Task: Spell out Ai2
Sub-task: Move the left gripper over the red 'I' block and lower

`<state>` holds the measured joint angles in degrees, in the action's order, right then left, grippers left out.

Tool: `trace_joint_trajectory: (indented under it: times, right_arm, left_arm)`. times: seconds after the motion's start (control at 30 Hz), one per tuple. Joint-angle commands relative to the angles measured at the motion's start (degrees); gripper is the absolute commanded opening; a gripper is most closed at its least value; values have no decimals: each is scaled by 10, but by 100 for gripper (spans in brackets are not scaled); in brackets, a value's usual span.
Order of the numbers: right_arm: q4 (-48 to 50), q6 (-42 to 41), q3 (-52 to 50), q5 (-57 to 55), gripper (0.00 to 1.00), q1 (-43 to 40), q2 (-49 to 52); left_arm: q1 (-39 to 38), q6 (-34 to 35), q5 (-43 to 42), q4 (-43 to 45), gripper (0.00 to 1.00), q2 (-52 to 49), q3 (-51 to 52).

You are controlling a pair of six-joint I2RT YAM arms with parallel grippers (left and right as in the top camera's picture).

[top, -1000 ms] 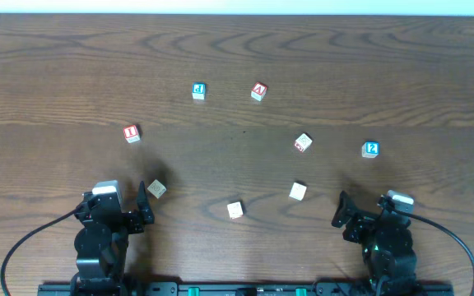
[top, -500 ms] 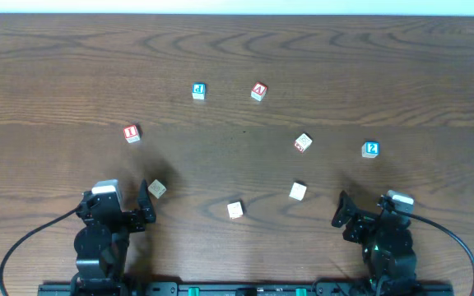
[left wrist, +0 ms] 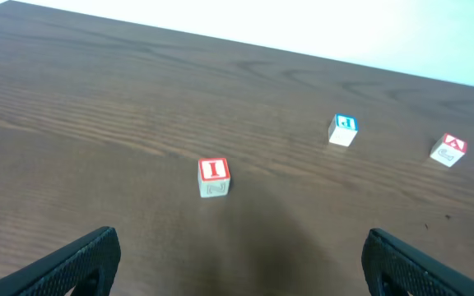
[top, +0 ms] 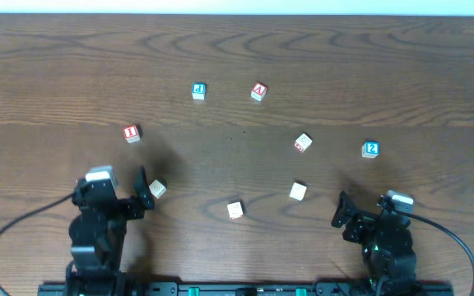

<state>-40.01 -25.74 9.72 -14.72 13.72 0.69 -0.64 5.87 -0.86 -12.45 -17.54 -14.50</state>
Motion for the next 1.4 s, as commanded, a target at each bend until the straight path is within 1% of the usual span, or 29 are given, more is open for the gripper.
trace_joint_trajectory:
  times: [0.0,0.17,0.27,0.3,0.37,0.5,0.63,0.77,0.9,1.07,1.37]
  right_arm:
    - [0,-10,-2,0,99,-3,-3]
    - [0,-10,-2,0,99,-3,-3]
    - [0,-10,-2,0,99,-3,-3]
    - [0,-10,-2,0,99,-3,-3]
    - [0,-10,-2,0,99,-3,-3]
    - [0,-10,-2,0,99,-3,-3]
    - [0,-10,-2,0,99,-3,-3]
    - [0,-10,-2,0,99,-3,-3]
    - [0,-10,-2,0,99,-3,-3]
    - [0,-10,-2,0,99,-3,-3]
    - [0,-10,-2,0,99,-3,-3]
  left_arm:
    - [3,-24,15,10,95,-98,-54]
    - [3,-31,46,7,95,-287,-163]
    - [3,-31,50,6,95,-381,-224]
    - [3,-29,50,0,95,-431,-259]
    - [4,-26,52,-21,95,-509,-316]
    - [4,-10,53,-91,95,-656,-445]
    - [16,29,50,-138,95,-746,-523]
    - [38,63,27,-157,95,-801,-547]
    - [61,69,-23,-156,95,-849,-547]
    - [64,101,-62,-166,95,-889,-547]
    - [62,111,-67,-176,95,-919,-547]
